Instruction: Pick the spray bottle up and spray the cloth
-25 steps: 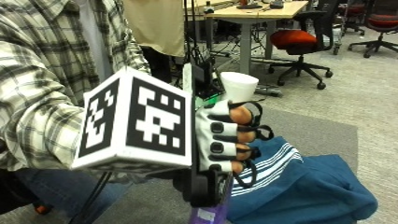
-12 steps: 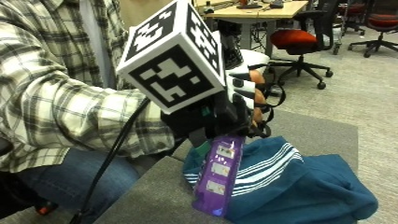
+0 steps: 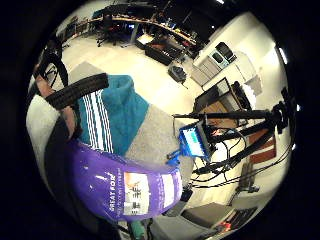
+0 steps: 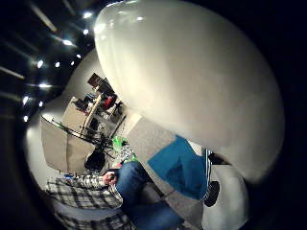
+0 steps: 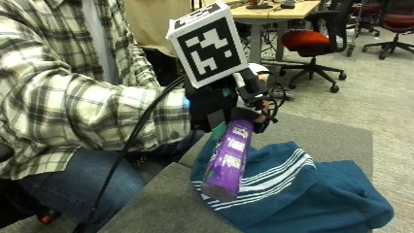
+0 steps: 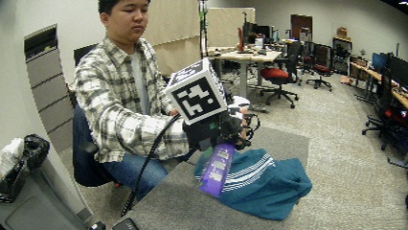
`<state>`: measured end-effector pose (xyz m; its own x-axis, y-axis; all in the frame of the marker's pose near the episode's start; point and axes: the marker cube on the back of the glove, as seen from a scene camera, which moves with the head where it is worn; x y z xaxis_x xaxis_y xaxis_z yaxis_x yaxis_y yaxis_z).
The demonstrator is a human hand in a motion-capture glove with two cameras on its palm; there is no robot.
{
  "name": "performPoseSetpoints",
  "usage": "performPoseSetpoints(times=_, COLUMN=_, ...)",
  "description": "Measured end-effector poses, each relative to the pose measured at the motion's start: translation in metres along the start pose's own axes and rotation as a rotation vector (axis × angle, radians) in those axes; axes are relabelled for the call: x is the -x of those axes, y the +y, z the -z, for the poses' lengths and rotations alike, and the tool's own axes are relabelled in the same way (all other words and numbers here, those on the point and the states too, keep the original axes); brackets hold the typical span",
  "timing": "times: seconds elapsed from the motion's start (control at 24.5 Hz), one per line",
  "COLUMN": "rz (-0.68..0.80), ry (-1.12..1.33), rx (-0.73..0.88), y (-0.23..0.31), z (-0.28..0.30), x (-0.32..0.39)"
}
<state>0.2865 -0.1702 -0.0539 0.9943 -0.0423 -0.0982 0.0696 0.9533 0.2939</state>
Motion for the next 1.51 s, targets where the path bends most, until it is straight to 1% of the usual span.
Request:
performPoseSetpoints(times=0.16, rz=0.083, ry=0.049, rx=0.051, y=0.003, z=-0.01, x=0.021)
performPoseSetpoints(times=0.49, rz=0.286, ry=0.235, rx=0.14, y=0.017, z=-0.03, x=0.063)
performPoseSetpoints(times=0.86, rz=0.394, ry=0.342, rx=0.211, y=0.03, z=-0.051, x=0.086)
performPoseSetpoints(times=1.22, rz=0.448, ry=0.392, rx=0.273, y=0.04, z=-0.066, x=0.096)
performPoseSetpoints(times=1.51, rz=0.407, ry=0.351, rx=0.256, y=0.037, z=-0.065, x=0.097)
